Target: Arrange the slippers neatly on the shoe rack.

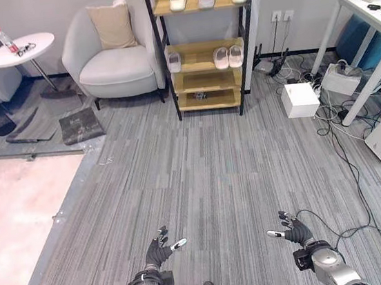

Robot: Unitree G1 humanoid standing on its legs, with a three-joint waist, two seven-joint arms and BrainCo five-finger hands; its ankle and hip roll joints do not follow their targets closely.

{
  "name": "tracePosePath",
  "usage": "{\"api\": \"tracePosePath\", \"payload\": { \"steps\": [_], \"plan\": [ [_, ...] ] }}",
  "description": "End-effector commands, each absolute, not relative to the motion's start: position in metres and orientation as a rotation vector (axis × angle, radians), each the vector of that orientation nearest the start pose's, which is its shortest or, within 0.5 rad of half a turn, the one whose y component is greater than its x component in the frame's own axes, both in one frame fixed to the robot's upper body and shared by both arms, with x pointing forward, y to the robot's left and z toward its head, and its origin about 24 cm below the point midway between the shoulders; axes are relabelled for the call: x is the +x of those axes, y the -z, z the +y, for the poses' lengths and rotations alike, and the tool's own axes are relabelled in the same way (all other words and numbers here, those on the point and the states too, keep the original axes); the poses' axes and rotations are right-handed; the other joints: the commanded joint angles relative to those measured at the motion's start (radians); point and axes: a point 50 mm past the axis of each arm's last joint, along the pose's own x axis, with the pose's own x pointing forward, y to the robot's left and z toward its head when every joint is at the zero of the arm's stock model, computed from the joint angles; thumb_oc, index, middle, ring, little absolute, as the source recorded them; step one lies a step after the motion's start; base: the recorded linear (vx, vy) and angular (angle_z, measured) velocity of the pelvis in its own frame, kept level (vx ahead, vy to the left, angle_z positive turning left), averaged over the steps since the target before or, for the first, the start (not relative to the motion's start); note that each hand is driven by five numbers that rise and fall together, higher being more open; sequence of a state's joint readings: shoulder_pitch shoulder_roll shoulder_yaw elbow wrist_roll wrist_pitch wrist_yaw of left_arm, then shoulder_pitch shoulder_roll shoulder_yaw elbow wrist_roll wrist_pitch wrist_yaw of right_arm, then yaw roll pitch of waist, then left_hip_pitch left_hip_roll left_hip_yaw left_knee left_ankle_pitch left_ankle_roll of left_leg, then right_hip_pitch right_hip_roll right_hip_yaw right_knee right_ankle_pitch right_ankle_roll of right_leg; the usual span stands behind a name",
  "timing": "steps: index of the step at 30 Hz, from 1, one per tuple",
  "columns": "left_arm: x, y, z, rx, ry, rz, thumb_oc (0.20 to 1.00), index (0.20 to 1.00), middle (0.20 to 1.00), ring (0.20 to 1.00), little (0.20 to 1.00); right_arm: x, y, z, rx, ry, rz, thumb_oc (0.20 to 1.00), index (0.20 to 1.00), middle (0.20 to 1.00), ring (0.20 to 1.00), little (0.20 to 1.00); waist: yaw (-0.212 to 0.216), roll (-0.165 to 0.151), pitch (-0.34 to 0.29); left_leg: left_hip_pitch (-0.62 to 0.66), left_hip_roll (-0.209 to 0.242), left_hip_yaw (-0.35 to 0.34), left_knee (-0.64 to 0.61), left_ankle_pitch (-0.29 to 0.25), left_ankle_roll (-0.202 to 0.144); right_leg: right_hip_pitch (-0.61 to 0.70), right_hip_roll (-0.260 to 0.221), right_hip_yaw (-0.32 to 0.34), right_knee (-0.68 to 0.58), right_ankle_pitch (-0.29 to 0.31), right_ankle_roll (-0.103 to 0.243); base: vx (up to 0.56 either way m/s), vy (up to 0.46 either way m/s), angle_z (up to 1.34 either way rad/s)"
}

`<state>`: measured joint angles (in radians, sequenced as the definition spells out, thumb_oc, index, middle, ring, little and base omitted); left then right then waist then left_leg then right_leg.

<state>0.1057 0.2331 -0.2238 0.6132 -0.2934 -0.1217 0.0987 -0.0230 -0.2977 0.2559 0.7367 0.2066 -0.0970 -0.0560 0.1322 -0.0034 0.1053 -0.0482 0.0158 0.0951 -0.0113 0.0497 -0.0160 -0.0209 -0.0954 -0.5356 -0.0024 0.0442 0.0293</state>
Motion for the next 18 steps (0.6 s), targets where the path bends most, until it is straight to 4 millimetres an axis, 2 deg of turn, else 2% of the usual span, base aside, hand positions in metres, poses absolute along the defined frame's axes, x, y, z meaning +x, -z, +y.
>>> {"api": "tracePosePath", "payload": {
  "steps": [1,9,18],
  "plan": [
    [0.190,0.091,0.192,0.110,-0.055,0.559,1.000,1.000,1.000,1.000,1.000,0.214,0.081,-0.207,-0.225,-0.019,0.549,1.000,1.000,1.000,1.000,1.000,0.023,-0.030,-0.017,-0.011,0.034,0.031,-0.025,0.014,-0.066,0.082,-0.070,0.030,-0.085,-0.012,0.116,-0.01,-0.002,0.04],
    [0.182,0.099,0.190,0.073,-0.080,0.605,1.000,1.000,1.000,1.000,1.000,0.208,0.087,-0.202,-0.203,-0.019,0.574,1.000,1.000,1.000,1.000,1.000,0.015,-0.032,-0.017,0.001,0.032,0.035,-0.026,0.013,-0.065,0.090,-0.068,0.031,-0.085,-0.011,0.112,0.00,-0.005,0.02],
    [0.177,0.101,0.188,0.075,-0.065,0.619,1.000,1.000,1.000,1.000,1.000,0.202,0.090,-0.205,-0.199,0.002,0.590,1.000,1.000,1.000,1.000,1.000,-0.001,-0.027,-0.010,0.005,0.032,0.043,-0.043,0.020,-0.066,0.084,-0.069,0.031,-0.085,-0.005,0.115,0.00,0.000,-0.01]
  ]
}}
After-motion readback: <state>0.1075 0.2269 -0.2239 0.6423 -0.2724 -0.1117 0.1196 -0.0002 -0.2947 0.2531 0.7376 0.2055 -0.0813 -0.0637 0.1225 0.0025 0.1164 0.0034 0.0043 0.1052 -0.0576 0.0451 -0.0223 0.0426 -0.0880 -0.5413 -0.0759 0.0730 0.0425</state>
